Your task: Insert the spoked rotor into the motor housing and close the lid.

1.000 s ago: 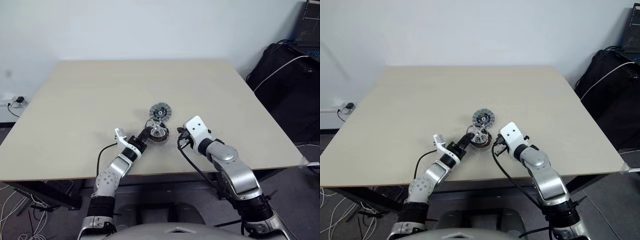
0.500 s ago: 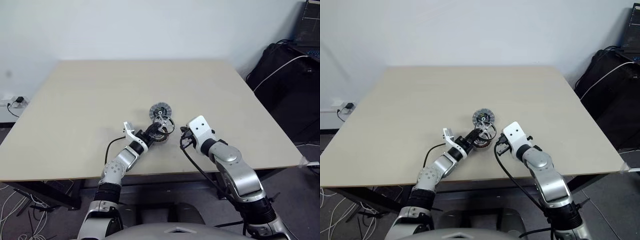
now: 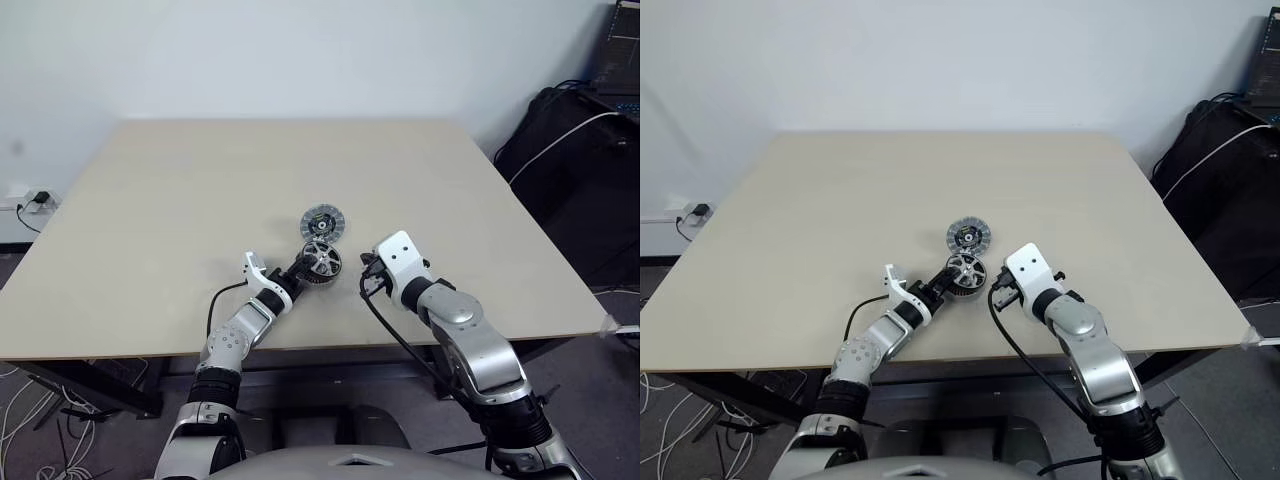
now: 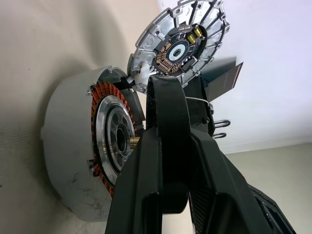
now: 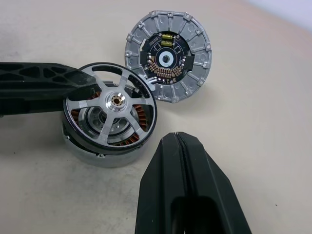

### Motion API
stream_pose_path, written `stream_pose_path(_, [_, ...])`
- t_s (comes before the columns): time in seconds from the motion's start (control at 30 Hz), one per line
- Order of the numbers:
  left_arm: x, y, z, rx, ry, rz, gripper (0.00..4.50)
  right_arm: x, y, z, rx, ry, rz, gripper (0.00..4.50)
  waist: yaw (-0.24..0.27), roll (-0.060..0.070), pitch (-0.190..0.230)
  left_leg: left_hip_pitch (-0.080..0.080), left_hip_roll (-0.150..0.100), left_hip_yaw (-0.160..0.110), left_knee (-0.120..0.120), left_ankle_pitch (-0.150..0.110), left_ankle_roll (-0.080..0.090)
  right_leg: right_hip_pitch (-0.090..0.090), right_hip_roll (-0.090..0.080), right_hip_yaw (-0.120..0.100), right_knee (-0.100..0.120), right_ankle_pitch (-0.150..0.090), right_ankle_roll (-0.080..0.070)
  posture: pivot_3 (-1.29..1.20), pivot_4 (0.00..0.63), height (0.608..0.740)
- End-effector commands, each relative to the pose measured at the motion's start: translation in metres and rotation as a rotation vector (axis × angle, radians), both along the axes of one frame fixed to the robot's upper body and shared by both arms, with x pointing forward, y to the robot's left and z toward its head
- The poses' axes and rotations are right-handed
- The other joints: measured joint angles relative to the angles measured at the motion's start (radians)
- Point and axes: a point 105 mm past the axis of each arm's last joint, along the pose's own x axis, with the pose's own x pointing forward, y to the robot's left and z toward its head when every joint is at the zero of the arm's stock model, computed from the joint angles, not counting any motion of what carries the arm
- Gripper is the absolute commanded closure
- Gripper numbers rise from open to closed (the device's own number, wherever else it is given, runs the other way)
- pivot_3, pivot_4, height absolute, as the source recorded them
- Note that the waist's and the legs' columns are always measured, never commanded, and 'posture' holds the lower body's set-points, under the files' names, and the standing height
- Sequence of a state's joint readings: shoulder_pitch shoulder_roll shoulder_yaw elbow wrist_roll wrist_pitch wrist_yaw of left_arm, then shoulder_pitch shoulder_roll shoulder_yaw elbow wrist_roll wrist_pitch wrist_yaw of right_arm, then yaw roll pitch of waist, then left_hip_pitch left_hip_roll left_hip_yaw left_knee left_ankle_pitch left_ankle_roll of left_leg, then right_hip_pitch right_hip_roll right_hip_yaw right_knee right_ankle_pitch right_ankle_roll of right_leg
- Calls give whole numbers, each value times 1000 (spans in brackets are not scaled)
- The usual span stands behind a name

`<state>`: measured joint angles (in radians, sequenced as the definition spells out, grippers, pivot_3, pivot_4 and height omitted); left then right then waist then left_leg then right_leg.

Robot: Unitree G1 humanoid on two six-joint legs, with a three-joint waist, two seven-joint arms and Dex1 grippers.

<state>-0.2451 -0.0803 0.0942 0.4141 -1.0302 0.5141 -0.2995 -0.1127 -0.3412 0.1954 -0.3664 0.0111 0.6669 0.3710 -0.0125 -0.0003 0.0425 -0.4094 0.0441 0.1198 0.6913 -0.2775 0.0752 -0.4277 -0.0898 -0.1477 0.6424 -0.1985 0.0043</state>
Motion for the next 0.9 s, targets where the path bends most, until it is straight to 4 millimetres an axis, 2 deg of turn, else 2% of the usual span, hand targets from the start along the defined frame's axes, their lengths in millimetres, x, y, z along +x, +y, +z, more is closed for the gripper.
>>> stream_pose_path(0.03, [-6,-43,17,-151,-12,-37,2844,3,3,16,12,-60,6,4500,0,0,0,0,0,0,0,0,0,0,0,0,0,0,0,0,0,740])
stream_pose_path(0.27, [-7,-39,20,-82,-43,-36,574,3,3,16,16,-60,3,4500,0,0,-1,0,0,-1,1,0,1,1,0,0,0,0,0,0,0,740])
stream_pose_path(0.4, [-6,-29,23,-24,-64,-12,574,4,3,16,18,-60,4,4500,-1,0,-1,0,0,-1,2,1,1,1,0,0,1,1,0,0,0,740])
stream_pose_path(0.67, [-7,-15,16,160,-43,30,574,6,9,16,23,-62,21,4500,0,0,-1,-1,0,-1,2,1,1,1,0,0,1,1,0,0,0,740])
stream_pose_path(0.9, [-13,-3,31,362,-182,32,574,6,12,15,32,-54,28,4500,3,0,-1,-2,-1,-2,2,1,1,0,0,0,1,1,0,0,0,740])
